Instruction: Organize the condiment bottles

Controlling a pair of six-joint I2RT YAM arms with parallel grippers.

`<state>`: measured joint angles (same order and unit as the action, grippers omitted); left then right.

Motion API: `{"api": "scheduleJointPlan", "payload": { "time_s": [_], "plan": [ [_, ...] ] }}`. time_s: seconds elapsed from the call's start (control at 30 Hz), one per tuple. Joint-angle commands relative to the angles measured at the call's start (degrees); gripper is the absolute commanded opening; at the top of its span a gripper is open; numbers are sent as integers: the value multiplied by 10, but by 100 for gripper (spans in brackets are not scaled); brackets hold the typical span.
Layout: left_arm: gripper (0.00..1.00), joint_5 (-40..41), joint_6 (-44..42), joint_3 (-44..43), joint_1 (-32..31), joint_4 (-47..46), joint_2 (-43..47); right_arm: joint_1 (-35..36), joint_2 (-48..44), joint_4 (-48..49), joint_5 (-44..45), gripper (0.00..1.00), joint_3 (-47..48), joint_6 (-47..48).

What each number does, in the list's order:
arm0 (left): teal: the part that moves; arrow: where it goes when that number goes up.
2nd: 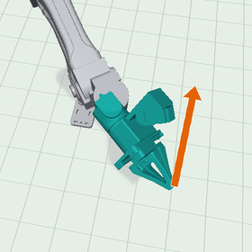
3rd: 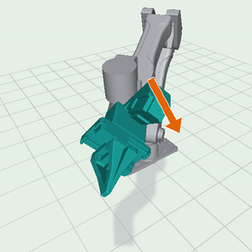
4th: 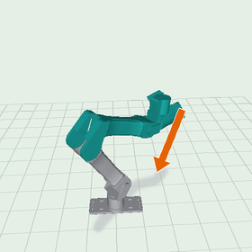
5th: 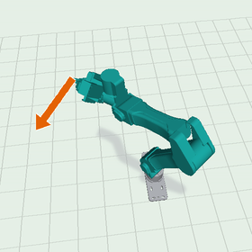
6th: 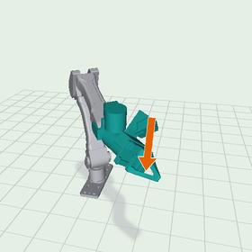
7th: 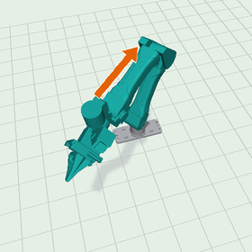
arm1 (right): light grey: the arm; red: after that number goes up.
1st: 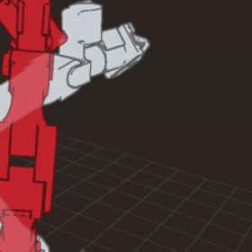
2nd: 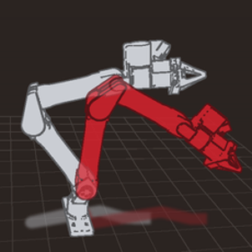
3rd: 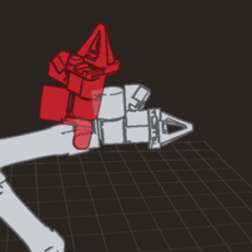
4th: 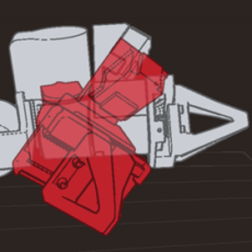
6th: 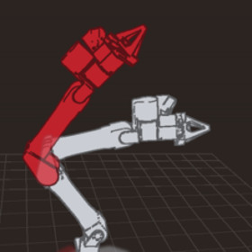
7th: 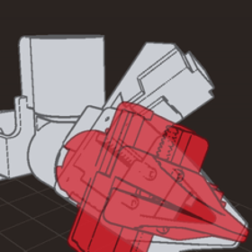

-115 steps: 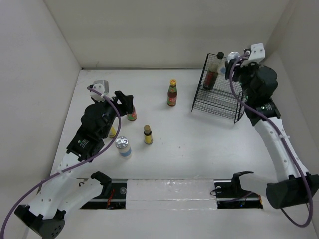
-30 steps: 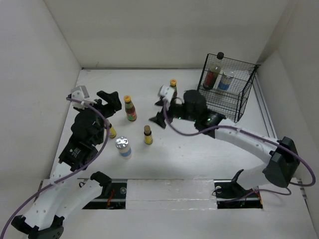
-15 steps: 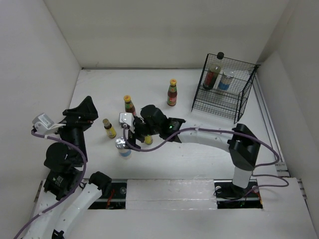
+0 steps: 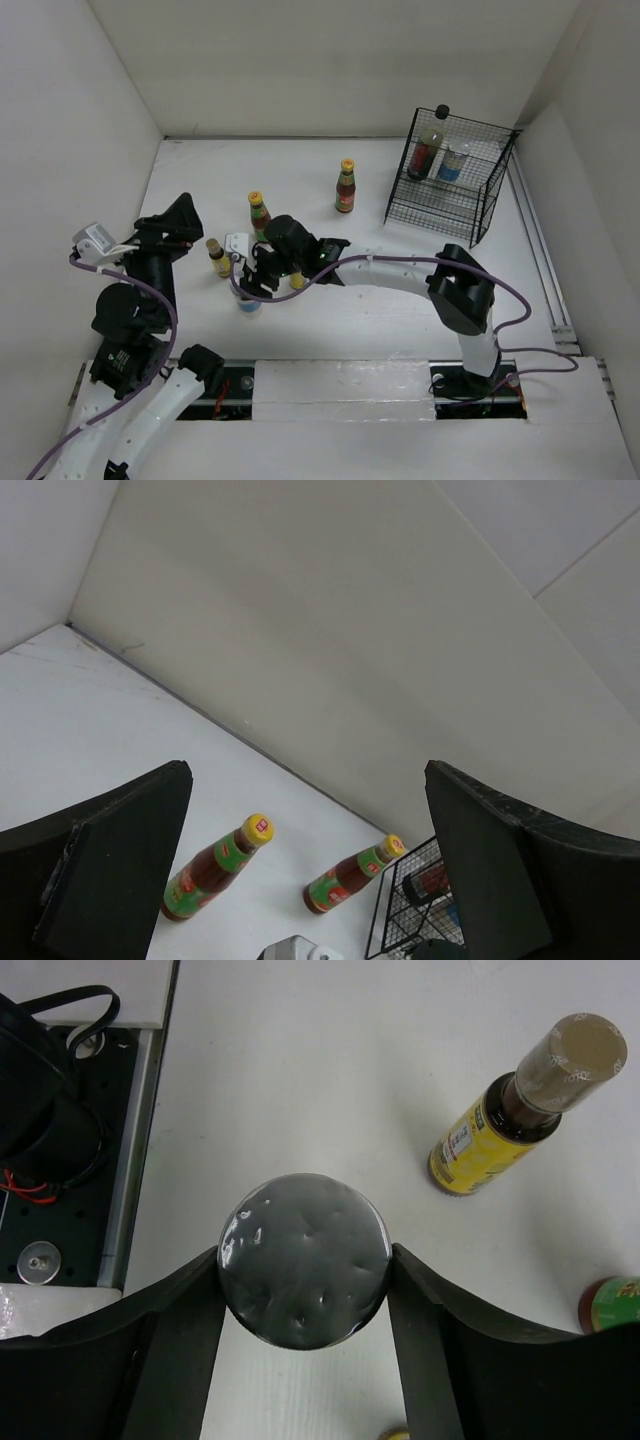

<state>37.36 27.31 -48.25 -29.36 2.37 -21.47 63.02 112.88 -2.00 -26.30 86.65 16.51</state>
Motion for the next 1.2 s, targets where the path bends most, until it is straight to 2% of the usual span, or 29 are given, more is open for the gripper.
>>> {"api": "scheduleJointPlan", "payload": {
  "time_s": [0.0, 0.17, 0.23, 0.27, 0.3, 0.37, 0.53, 0.57, 0.63, 0.67, 0.77, 0.8, 0.9, 1.0, 1.17],
  "plan": [
    [100, -13, -11, -4, 3, -26, -7, 4, -16, 47, -9, 43, 27, -14],
    [100, -25, -16, 3, 3, -32, -18, 4, -131, 69, 26, 38, 40, -14],
    [100, -25, -16, 3, 3, -32, -24, 4, -182, 81, 77, 38, 31, -1],
    [100, -25, -16, 3, 3, -26, -24, 4, -235, 88, 103, 38, 24, 16],
    [100, -32, -16, -3, 3, -26, -30, -2, -263, 94, 168, 38, 19, 24],
    [100, -38, -16, -3, 3, -32, -30, -31, -336, 101, 218, 38, -3, 36],
    [100, -60, -16, 3, 3, -33, -41, -169, -445, 109, 340, 37, -56, 29],
    [100, -65, -16, 3, 3, -33, -41, -220, -457, 109, 369, 36, -72, 22],
    [100, -65, -16, 3, 3, -33, -48, -273, -486, 109, 415, 36, -84, 14],
    [100, -73, -16, 3, 3, -33, -53, -333, -492, 109, 435, 36, -90, 7],
    [100, -81, -16, -3, 3, -33, -59, -417, -492, 87, 430, 36, -90, -20],
    [100, -81, -16, -3, 3, -33, -59, -465, -486, 80, 419, 36, -76, -20],
    [100, -87, -16, -3, 3, -27, -66, -541, -454, 59, 378, 36, -56, -35],
    [100, -87, -16, -3, 3, -33, -66, -603, -399, 32, 317, 36, -23, -61],
    [100, -82, -16, 3, 3, -33, -66, -660, -355, 27, 247, 36, -1, -89]
  ]
}}
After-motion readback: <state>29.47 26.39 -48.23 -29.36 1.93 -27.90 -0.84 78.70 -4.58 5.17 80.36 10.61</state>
